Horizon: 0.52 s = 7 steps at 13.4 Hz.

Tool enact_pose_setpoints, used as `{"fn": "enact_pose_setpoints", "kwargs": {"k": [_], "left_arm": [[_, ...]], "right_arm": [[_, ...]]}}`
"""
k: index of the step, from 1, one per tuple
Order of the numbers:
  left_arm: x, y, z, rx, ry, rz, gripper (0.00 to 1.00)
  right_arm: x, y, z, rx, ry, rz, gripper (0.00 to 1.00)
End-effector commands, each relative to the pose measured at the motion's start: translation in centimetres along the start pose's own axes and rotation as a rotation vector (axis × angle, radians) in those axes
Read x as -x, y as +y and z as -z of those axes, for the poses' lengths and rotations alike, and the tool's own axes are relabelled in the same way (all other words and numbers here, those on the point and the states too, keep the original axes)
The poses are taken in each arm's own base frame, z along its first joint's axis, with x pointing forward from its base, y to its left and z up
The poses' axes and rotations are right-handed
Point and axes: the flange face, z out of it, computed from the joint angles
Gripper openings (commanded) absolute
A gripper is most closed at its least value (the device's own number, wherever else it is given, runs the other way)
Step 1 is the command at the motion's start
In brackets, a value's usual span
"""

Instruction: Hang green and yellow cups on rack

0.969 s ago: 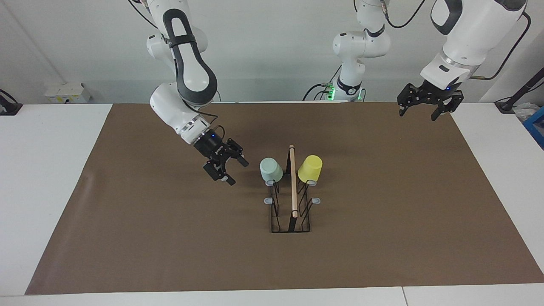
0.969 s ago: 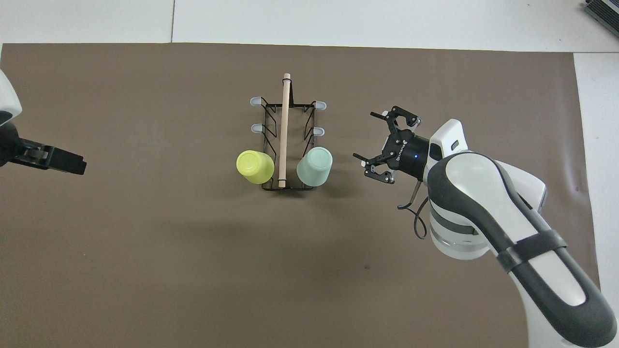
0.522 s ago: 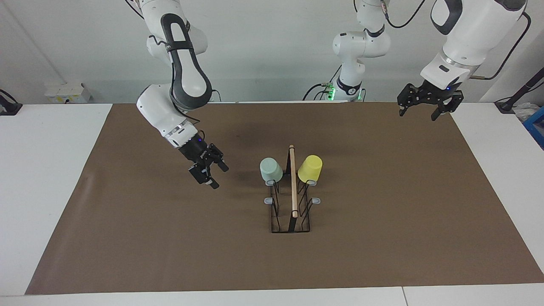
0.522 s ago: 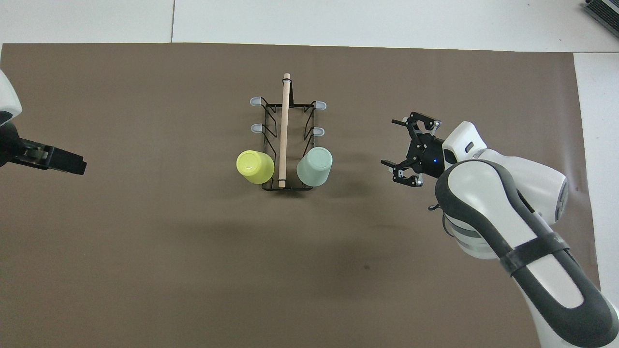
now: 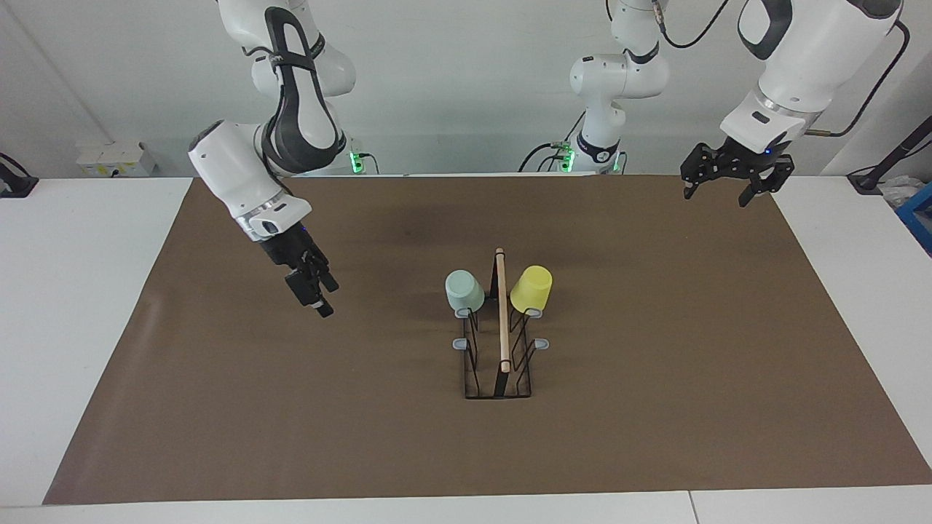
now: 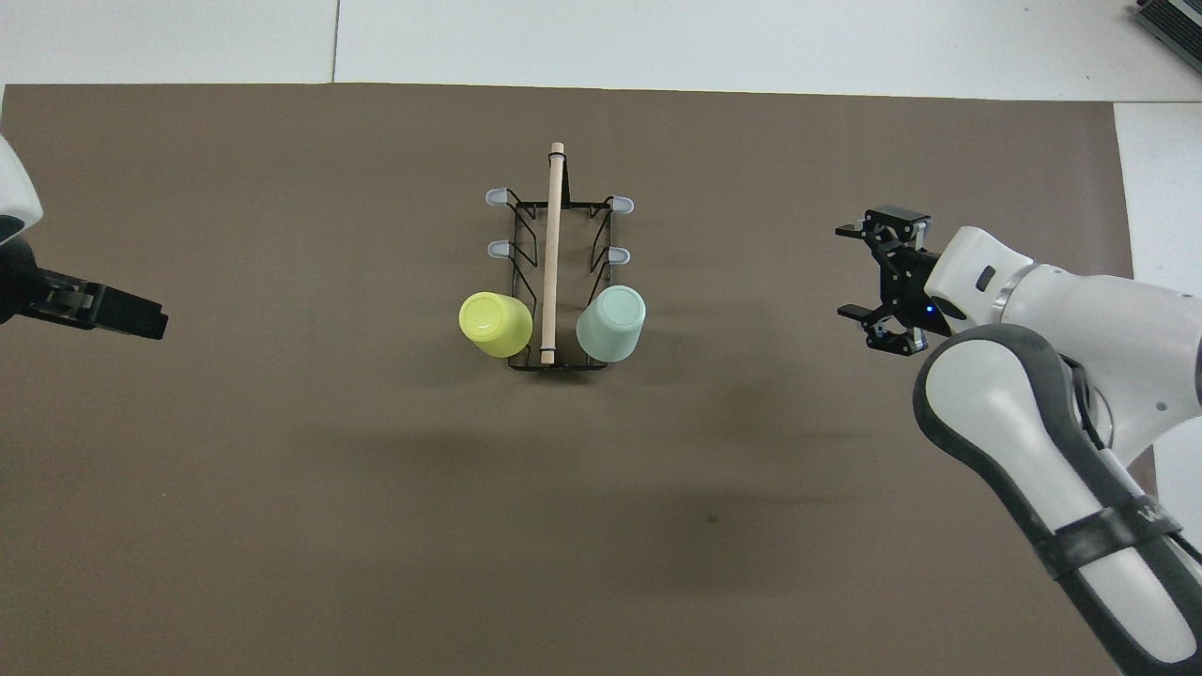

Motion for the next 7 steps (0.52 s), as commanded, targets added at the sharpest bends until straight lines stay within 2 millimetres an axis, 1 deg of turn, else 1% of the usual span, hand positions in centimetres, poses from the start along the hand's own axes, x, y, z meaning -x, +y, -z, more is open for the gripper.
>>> {"fn": "enact_pose_setpoints", "kwargs": {"k": [1,4,6,7], "left_arm": [[0.4,0.2,0.4,0.01,-0.004,0.009,1.0],[0.4,0.2,0.4,0.01,-0.004,0.009,1.0],[0.4,0.2,0.4,0.01,-0.004,0.009,1.0],[0.4,0.2,0.4,0.01,-0.004,0.009,1.0]], "right_arm": [[2.2,-1.2,2.6,-0.106,-0.06,0.101,1.0],[4.0,-2.1,5.1,-0.222,-0.107,0.168,1.0],[4.5,-2.1,6.7,-0.297,-0.124,0.193,1.0],[4.3,-1.8,7.7,-0.335,-0.123,0.183,1.0]]}}
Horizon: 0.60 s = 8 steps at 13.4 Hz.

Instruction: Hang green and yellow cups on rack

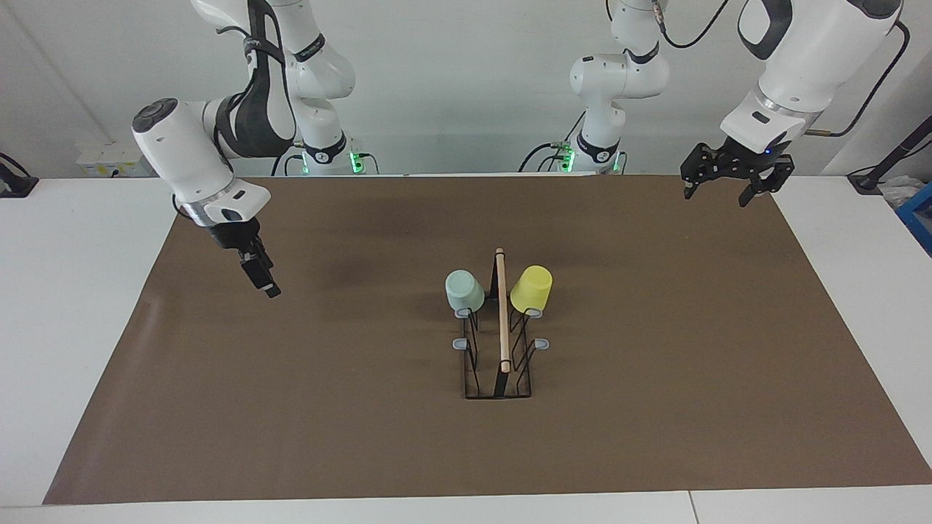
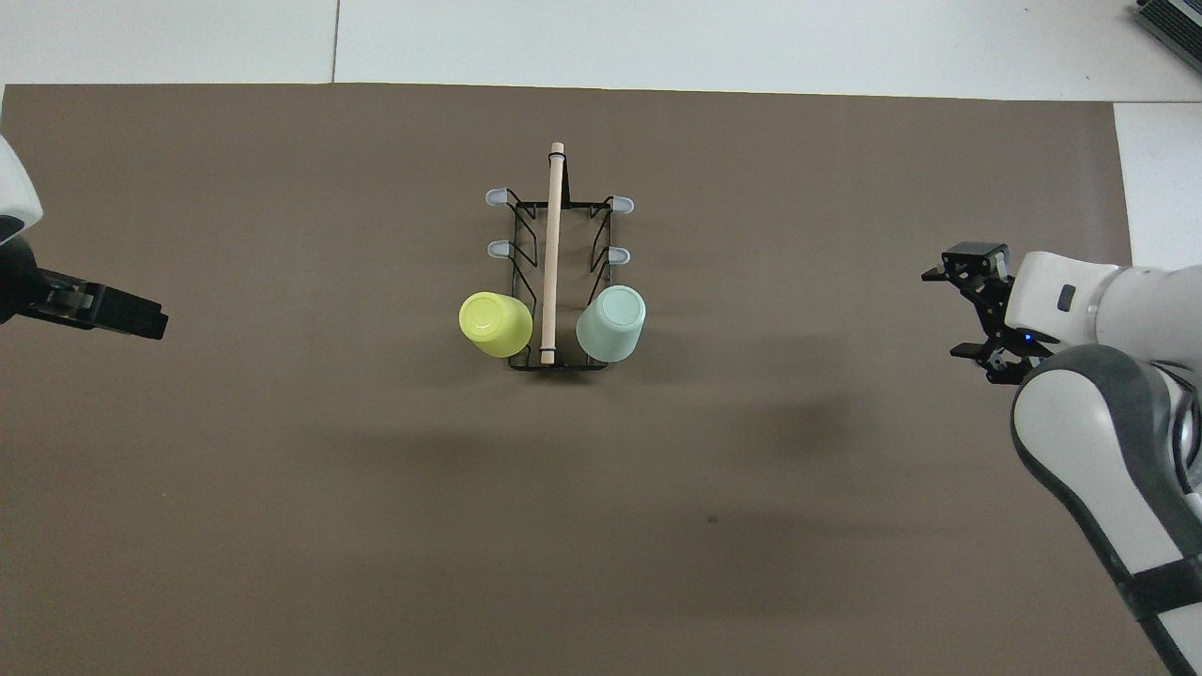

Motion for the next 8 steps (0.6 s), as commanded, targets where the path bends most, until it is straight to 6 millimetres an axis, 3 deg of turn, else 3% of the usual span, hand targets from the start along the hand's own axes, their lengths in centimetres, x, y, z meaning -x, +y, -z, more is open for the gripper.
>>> {"fn": "enact_pose_setpoints", "kwargs": {"k": [1,3,5,8], "left_arm": [[0.4,0.2,0.4,0.01,-0.004,0.009,1.0],[0.4,0.2,0.4,0.01,-0.004,0.009,1.0],[0.4,0.2,0.3,0.011,-0.005,0.009,1.0],[0.4,0.2,0.4,0.01,-0.004,0.009,1.0]], "right_arm": [[-0.1,-0.1,3.3,-0.097,-0.016,-0.011,1.0],[-0.1,0.1,5.7,-0.154,-0.045,-0.048,1.0],[-0.6,-0.3,6.9,-0.176,-0.046,-0.125,1.0],[-1.1,-0.8,7.1,-0.207,-0.042,-0.273,1.0]]}}
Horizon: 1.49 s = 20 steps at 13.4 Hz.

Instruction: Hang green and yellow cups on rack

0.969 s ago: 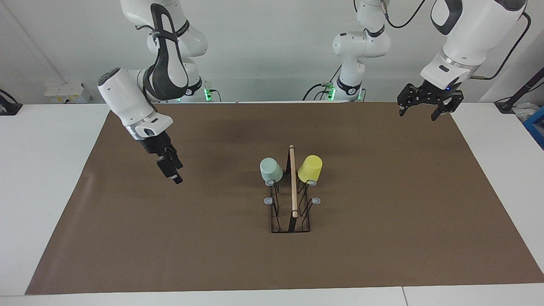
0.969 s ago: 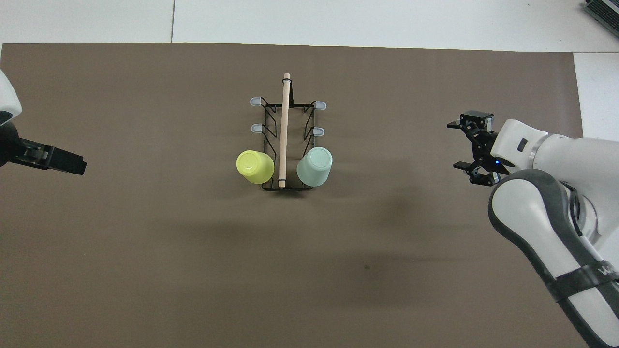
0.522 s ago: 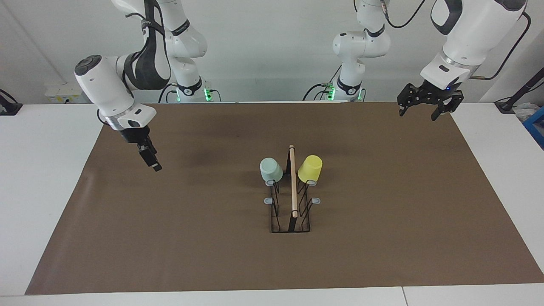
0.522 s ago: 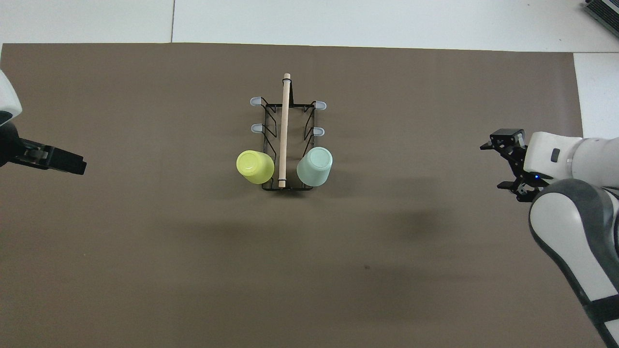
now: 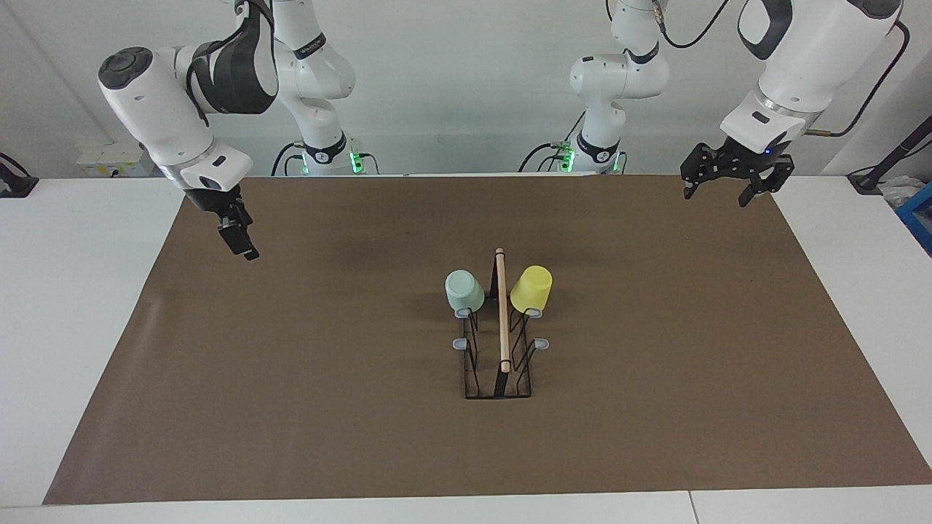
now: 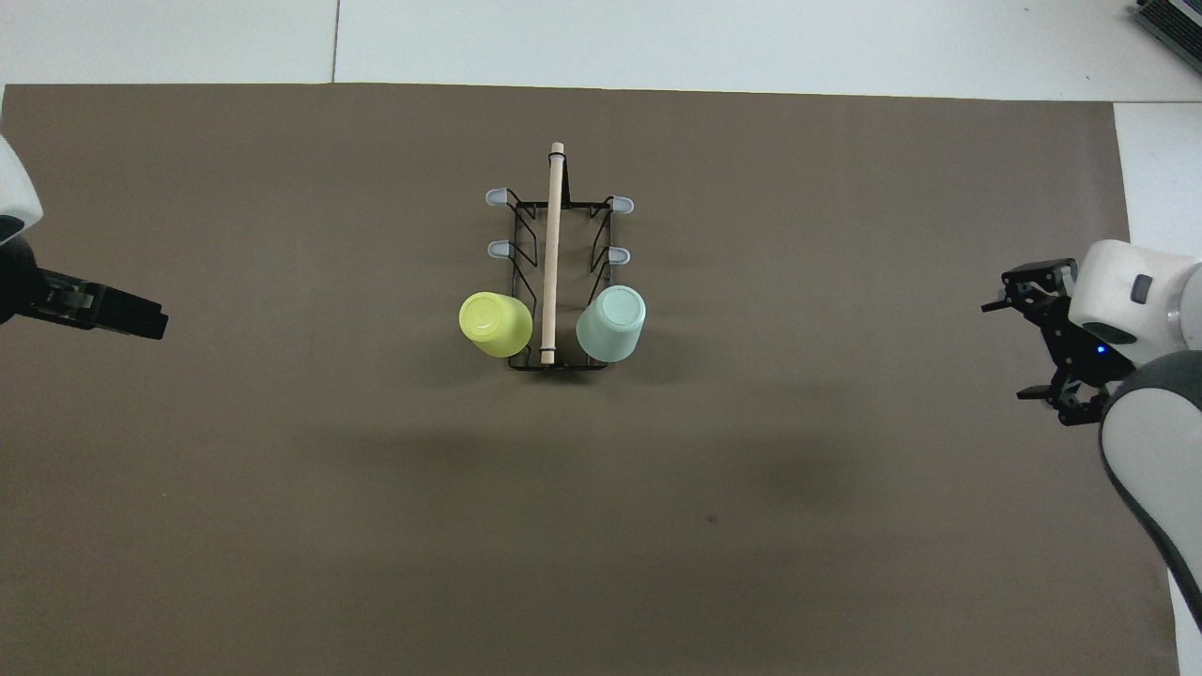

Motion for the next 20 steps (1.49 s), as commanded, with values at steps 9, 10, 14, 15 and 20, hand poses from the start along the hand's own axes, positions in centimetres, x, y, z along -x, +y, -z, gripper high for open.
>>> {"fn": "enact_pose_setpoints", "kwargs": {"k": [9,10,14,15,20], "left_arm": [[0.4,0.2,0.4,0.01,-0.004,0.009,1.0],[0.4,0.2,0.3,0.011,-0.005,0.009,1.0],[0.4,0.2,0.3,0.011,-0.005,0.009,1.0],[0.4,0.2,0.4,0.01,-0.004,0.009,1.0],[0.4,0.2,0.4,0.01,-0.004,0.009,1.0]], "right_arm": [[-3.2,-0.4,0.0,-0.074,-0.054,-0.745,1.0],[-3.2,-0.5,-0.1,-0.081,-0.057,-0.797,1.0],[-4.1,-0.3,0.0,-0.087,-0.07,-1.099,1.0],[-4.7,-0.1,0.0,-0.087,-0.071,-1.154,1.0],[-5.6,-0.1,-0.2,-0.099,-0.087,-1.431,1.0]]}}
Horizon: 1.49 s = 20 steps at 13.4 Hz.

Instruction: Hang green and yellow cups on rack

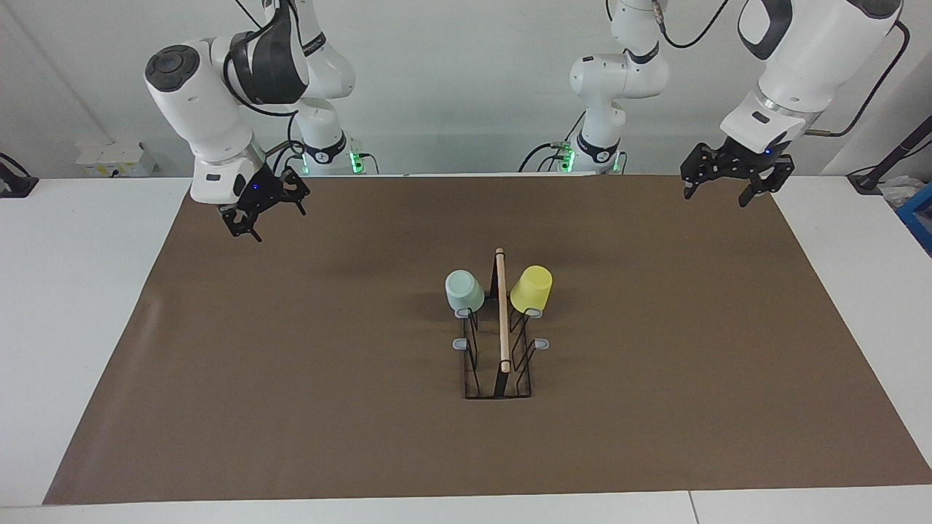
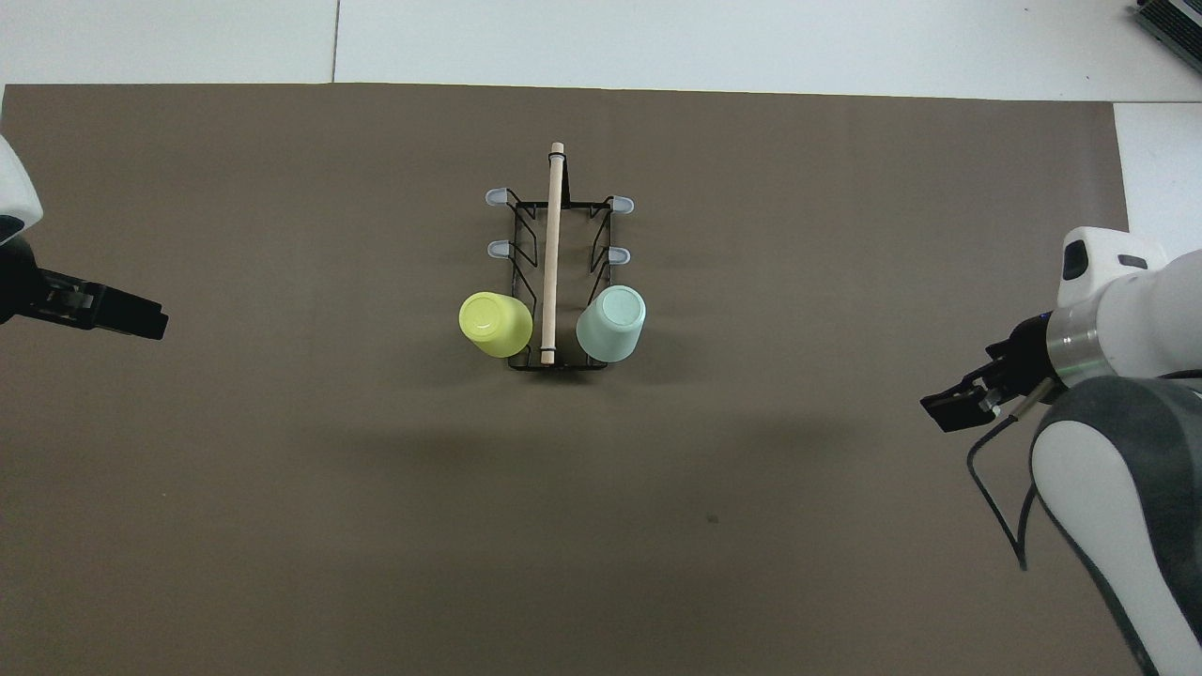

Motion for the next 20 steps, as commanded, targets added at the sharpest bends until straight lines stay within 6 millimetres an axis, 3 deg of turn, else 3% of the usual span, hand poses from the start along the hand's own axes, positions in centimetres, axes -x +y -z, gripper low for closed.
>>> {"fn": "enact_pose_setpoints", "kwargs": {"k": [1,3,5,9,14,17,20], "left_arm": [[0.4,0.2,0.3,0.011,-0.005,0.009,1.0],[0.4,0.2,0.3,0.011,-0.005,0.009,1.0],[0.4,0.2,0.3,0.011,-0.005,0.009,1.0],[0.4,0.2,0.4,0.01,-0.003,0.009,1.0],[0.4,0.2,0.4,0.01,-0.004,0.009,1.0],[0.5,-0.1,0.4,0.01,-0.003,0.014,1.0],[0.6,-0.2,0.3,0.011,-0.006,0.017,1.0]], "right_arm": [[0.6,-0.2,0.6,-0.005,-0.018,-0.183,1.0],[0.6,-0.3,1.1,0.001,-0.007,-0.308,1.0],[-0.1,0.9,2.4,0.007,0.022,-0.331,1.0],[-1.5,2.8,9.0,0.004,0.047,-0.342,1.0],[1.1,3.4,13.2,0.016,0.092,-0.558,1.0],[1.7,3.5,13.2,0.05,0.06,-0.56,1.0],[3.5,6.1,13.8,0.059,0.082,-0.607,1.0]]}}
